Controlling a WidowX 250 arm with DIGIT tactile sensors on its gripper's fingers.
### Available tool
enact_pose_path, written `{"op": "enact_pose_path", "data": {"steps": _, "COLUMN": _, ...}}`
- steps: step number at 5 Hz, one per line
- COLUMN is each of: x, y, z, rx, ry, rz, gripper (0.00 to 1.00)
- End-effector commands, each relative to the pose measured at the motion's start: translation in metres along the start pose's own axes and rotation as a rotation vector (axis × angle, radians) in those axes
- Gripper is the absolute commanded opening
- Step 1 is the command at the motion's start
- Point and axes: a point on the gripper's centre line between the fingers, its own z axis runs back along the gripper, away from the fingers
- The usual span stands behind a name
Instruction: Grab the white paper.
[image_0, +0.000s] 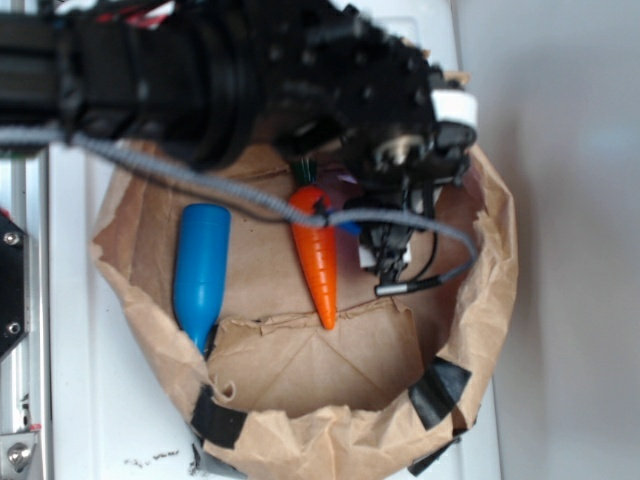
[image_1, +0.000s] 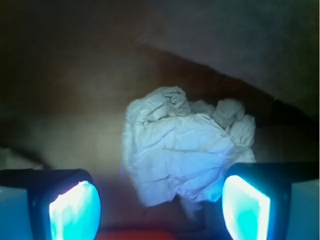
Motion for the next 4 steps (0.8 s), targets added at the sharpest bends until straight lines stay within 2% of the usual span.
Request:
{"op": "enact_pose_path", "data": {"steps": 1, "x": 0.018, "y": 0.004, "z": -0.017, "rx": 0.080, "ry": -0.073, "rz": 0.019, "gripper": 1.00}}
{"op": "enact_pose_path", "data": {"steps": 2, "x": 0.017, "y": 0.000, "z": -0.027, "rx": 0.101, "ry": -0.059, "rz": 0.027, "gripper": 0.86}}
{"op": "enact_pose_path", "data": {"steps": 3, "x": 0.014, "y": 0.002, "z": -0.031, "rx": 0.104, "ry": -0.065, "rz": 0.052, "gripper": 0.00}}
{"op": "enact_pose_path", "data": {"steps": 4, "x": 0.016, "y": 0.003, "z": -0.025, "rx": 0.085, "ry": -0.067, "rz": 0.057, "gripper": 0.00}}
